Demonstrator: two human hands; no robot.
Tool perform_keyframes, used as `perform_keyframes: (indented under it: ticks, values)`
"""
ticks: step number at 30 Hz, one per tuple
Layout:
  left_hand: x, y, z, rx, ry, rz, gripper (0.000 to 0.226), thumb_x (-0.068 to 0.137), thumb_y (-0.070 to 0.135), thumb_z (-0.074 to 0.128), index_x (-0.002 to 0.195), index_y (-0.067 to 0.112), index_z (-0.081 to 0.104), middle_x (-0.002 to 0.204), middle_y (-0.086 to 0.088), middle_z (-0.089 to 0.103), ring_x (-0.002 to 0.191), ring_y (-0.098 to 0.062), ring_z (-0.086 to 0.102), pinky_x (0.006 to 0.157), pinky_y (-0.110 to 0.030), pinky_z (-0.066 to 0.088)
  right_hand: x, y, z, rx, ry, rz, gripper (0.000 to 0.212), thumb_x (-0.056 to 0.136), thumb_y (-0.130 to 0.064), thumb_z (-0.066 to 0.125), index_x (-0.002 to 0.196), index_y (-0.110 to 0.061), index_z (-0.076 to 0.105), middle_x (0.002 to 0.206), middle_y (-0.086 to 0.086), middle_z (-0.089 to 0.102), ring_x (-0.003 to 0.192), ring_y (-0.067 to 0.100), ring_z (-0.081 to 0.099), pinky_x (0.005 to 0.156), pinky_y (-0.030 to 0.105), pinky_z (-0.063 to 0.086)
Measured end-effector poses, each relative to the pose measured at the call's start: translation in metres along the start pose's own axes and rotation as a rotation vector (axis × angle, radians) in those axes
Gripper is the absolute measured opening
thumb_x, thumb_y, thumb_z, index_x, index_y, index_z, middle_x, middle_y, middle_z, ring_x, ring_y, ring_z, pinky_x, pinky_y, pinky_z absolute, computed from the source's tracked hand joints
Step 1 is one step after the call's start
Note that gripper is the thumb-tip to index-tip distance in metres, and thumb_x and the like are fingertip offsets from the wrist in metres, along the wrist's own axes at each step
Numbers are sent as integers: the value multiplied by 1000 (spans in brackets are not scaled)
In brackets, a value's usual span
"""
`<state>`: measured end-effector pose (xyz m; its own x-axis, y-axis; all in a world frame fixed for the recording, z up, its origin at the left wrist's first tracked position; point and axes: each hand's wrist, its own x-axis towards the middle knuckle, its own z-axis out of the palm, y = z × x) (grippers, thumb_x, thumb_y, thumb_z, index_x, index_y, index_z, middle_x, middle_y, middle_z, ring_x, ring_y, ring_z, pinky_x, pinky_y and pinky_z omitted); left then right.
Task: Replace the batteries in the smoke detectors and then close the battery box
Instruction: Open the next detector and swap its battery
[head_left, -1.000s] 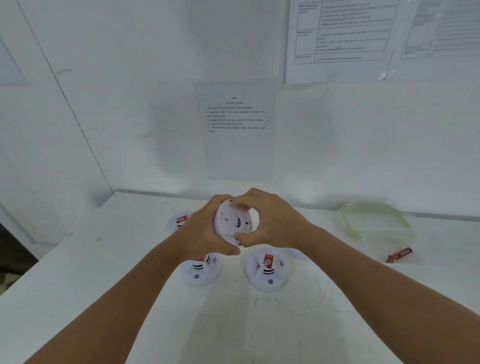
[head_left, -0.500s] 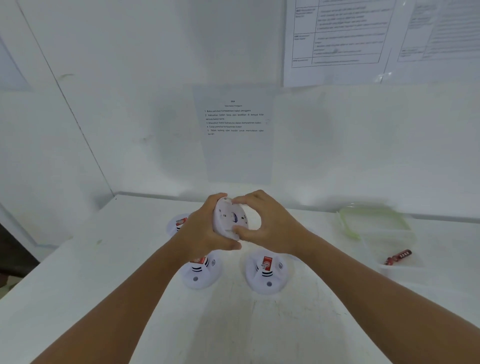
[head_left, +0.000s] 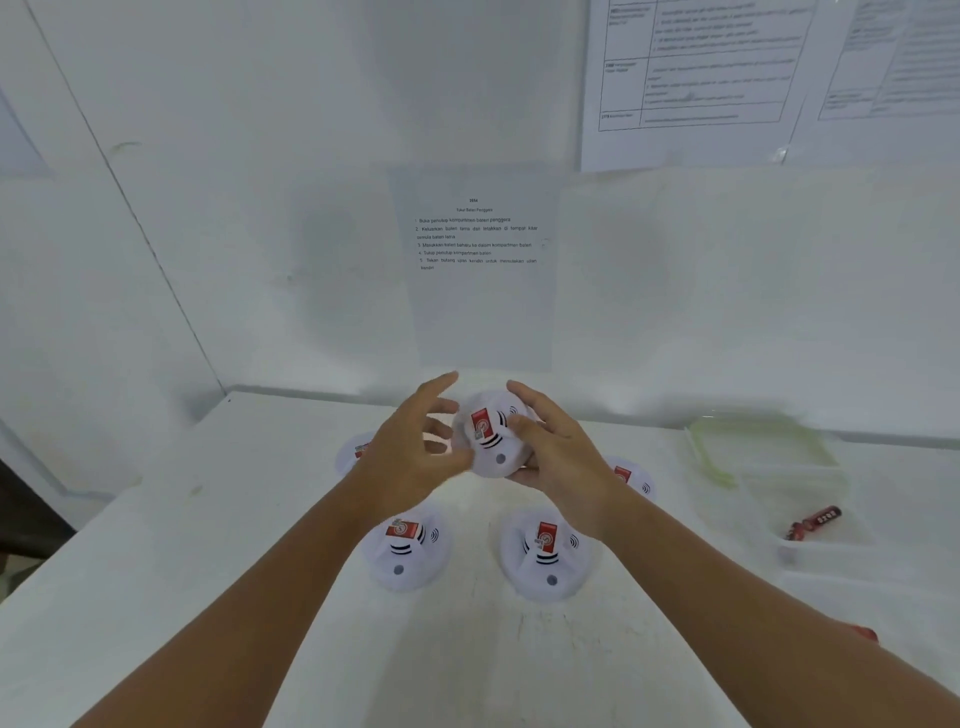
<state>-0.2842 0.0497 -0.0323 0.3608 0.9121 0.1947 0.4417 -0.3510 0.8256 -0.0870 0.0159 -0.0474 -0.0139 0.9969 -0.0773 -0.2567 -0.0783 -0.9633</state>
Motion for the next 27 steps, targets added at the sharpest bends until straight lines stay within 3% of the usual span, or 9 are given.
perform_keyframes:
  ticks: [3, 6, 9, 11, 13, 19, 27]
  values:
    - [7, -3, -1, -247, 15, -203, 46, 103, 20, 60, 146, 34, 49, 129, -2, 64, 97, -12, 67, 85, -18, 56, 7, 4, 0, 136, 25, 33, 40, 105, -18, 56, 143, -33, 55, 134, 1, 67, 118, 25, 68, 97, 46, 58]
    - [15, -10, 3, -458, -88, -317, 37, 104, 22, 60, 139, 34, 56, 117, -6, 75, 93, -26, 74, 92, -35, 60, 13, 8, -2, 198, 11, 44, 40, 105, -18, 57, 142, -33, 55, 132, 1, 68, 118, 25, 69, 97, 45, 58]
    - [22, -19, 5, -504, -99, -303, 38, 103, 17, 61, 137, 33, 58, 112, -7, 77, 94, -27, 75, 87, -31, 61, 15, 11, -10, -121, -36, 4, 51, 101, -26, 65, 145, -42, 45, 130, -5, 68, 119, 17, 67, 101, 38, 53]
    - [28, -27, 7, -474, -97, -286, 40, 103, 16, 60, 139, 33, 58, 116, -8, 75, 102, -25, 74, 91, -32, 60, 17, 12, -20, -446, -67, -30, 67, 95, -28, 73, 148, -45, 35, 126, -6, 68, 115, 11, 66, 99, 31, 52]
    - [34, -38, 10, -405, -106, -272, 45, 103, 14, 60, 144, 32, 56, 120, -11, 72, 109, -27, 72, 95, -34, 60, 20, 14, -27, -602, -85, -30, 73, 92, -27, 76, 147, -44, 31, 118, -3, 68, 108, 9, 67, 93, 26, 54]
    - [49, -60, 24, -286, -159, -231, 47, 105, 9, 55, 148, 25, 52, 125, -15, 63, 110, -26, 69, 81, -22, 61, 36, 27, -28, -793, -86, 6, 82, 88, -24, 78, 149, -39, 25, 112, -5, 65, 99, 15, 68, 83, 23, 56]
    - [52, -85, 33, -39, -153, -202, 51, 106, 15, 54, 151, 36, 46, 130, -8, 61, 114, -27, 67, 96, -38, 60, 51, 49, -27, -865, -77, 6, 87, 87, -22, 79, 154, -33, 24, 127, -1, 61, 106, 19, 63, 85, 23, 50]
